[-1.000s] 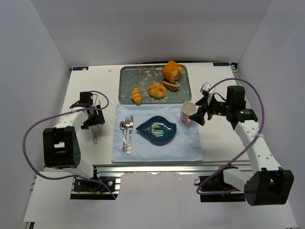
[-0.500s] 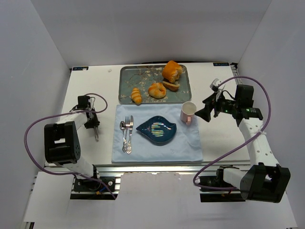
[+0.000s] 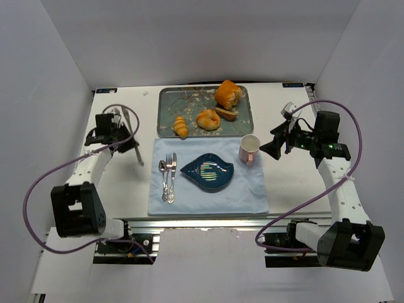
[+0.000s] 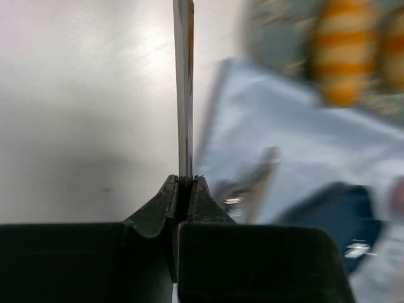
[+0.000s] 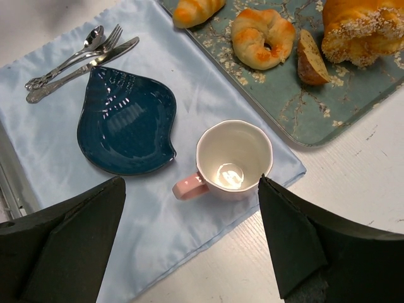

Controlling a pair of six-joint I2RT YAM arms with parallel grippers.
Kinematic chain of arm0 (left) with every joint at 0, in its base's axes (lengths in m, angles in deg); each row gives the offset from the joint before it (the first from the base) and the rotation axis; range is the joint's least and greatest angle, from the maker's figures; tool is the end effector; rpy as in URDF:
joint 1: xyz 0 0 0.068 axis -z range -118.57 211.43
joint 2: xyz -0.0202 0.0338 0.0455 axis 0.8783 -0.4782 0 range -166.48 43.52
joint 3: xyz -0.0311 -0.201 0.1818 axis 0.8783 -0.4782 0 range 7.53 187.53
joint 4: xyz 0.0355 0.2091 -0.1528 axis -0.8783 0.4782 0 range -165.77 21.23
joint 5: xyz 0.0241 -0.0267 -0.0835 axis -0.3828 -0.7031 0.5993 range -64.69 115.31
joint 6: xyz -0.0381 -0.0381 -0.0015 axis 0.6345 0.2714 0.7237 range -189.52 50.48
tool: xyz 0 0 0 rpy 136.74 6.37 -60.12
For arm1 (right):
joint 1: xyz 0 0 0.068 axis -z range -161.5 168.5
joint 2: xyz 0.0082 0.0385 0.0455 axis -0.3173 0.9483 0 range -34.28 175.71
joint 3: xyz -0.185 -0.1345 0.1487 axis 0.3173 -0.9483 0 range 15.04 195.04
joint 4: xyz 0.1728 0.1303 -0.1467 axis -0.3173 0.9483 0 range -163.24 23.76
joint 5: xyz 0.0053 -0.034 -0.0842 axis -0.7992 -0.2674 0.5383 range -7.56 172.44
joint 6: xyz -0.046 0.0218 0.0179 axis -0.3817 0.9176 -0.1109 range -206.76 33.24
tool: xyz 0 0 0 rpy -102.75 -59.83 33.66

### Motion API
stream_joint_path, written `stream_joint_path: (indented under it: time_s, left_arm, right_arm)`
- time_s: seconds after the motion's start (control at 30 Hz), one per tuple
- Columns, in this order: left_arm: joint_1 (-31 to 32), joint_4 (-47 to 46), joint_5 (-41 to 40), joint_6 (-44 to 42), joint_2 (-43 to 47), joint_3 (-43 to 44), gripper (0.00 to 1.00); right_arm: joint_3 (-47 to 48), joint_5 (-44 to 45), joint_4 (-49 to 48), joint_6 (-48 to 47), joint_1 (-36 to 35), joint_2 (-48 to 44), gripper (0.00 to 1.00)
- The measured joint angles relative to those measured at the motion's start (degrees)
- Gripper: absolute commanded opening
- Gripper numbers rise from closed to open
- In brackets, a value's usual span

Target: Place the bread

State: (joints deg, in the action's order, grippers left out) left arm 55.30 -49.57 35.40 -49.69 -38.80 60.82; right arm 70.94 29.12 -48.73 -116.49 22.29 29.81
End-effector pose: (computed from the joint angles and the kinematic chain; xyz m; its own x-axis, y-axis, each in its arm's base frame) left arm 0.2893 0.0248 0.2191 -0.7663 -0.4183 -0.4877 -0.2825 0.9011 -0.3290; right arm 0.2372 0.0128 0.3239 -0.1538 -0.2867 -0.9456 -0.8178 0.5741 -0.0410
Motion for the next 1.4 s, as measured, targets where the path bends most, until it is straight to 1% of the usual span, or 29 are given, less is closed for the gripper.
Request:
stream_joint_path:
  time_s: [0.13,0.2,0.3,0.37,0.5,0.67,0.7,0.97,1.1,1.4]
  left_arm:
    - [4.8,-3.2,4.4,9.6,5.2,4.7,0.15]
    - [10.4,-5.9,6.2,14.7,7.5,5.7,0.17]
    - [16.0,-9.4,9.0,21.3,7.9,5.7,0.20]
    - [17.9,-10.6,10.3,24.7,7.6,5.7,0.22]
    - [19.6,-13.0,11.1,29.0,6.8,5.7,0.26]
    - [22.6,-15.4,11.1,32.2,3.0,6.3,0.30]
    - [23.5,-15.5,11.2,32.6,1.9,6.7,0.33]
    - [27.2,-16.4,11.6,34.4,-6.2,11.9,0.38]
    - [27.9,-17.0,11.9,34.9,-9.7,15.0,0.40]
    - [29.1,-17.9,13.0,35.8,-16.7,19.3,0.41]
  right_arm:
    - [0.0,0.0,-0.7,0.8,0.0,-0.1,0.89]
    - [0.0,-0.2,-0.7,1.0,0.0,-0.1,0.89]
    - [-0.2,-0.6,-1.1,1.3,0.1,-0.1,0.89]
    - [-0.3,-0.9,-1.4,1.8,0.3,-0.1,0.89]
    - [-0.6,-1.2,-2.5,2.6,0.4,-0.7,0.89]
    - [-1.4,-1.6,-3.7,3.5,0.5,-1.8,0.89]
    - [-1.6,-1.7,-3.7,3.7,0.7,-2.0,0.89]
    - [-2.5,-2.2,-4.1,3.8,1.4,-3.4,0.89]
    - [-3.2,-2.3,-4.6,3.8,1.6,-4.0,0.89]
    - [-4.2,-2.4,-5.0,3.8,2.4,-4.2,0.89]
